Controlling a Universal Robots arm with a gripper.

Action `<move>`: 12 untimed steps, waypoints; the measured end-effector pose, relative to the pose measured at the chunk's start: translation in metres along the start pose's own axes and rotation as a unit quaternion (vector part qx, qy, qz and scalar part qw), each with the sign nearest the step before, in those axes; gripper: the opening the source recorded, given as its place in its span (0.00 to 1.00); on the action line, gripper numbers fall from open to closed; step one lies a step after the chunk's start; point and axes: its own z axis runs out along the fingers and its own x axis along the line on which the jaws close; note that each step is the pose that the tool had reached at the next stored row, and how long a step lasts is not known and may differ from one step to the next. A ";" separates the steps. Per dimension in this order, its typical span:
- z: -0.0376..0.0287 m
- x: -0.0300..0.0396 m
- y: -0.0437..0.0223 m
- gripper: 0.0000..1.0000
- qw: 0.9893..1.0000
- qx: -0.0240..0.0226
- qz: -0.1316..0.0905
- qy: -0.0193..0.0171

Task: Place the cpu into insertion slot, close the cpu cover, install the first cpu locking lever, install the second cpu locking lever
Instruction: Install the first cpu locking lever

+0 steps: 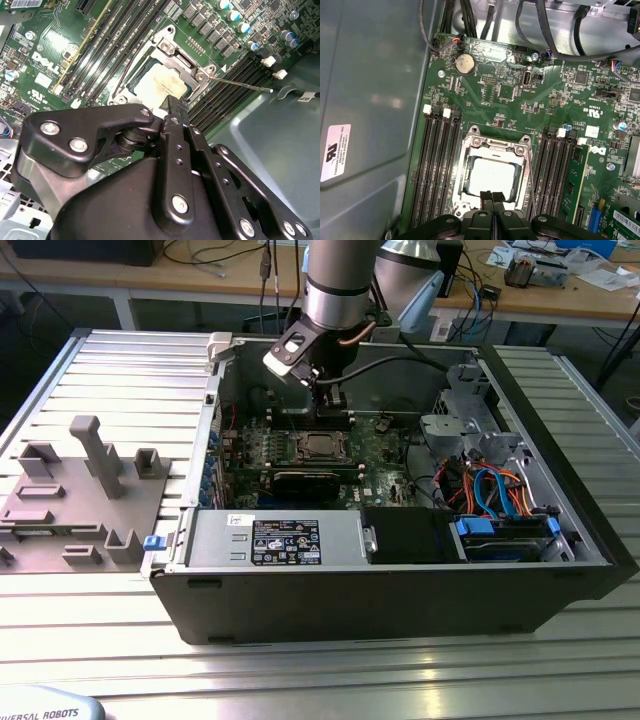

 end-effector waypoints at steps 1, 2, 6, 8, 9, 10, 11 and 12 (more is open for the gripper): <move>0.0000 0.0000 0.0000 0.11 1.000 0.000 -0.001 0.000; 0.0000 0.0000 0.0000 0.11 1.000 0.000 -0.002 0.000; 0.0000 0.0000 0.0000 0.11 1.000 0.000 -0.007 0.000; 0.0000 0.0000 0.0000 0.11 1.000 0.000 -0.012 0.000; 0.0000 0.0000 0.0000 0.11 1.000 0.000 -0.013 0.000; 0.0000 0.0000 0.0000 0.11 1.000 0.001 -0.015 0.000; 0.0000 0.0000 0.0000 0.11 1.000 0.001 -0.017 0.000; 0.0000 0.0000 0.0000 0.11 1.000 0.001 -0.019 0.000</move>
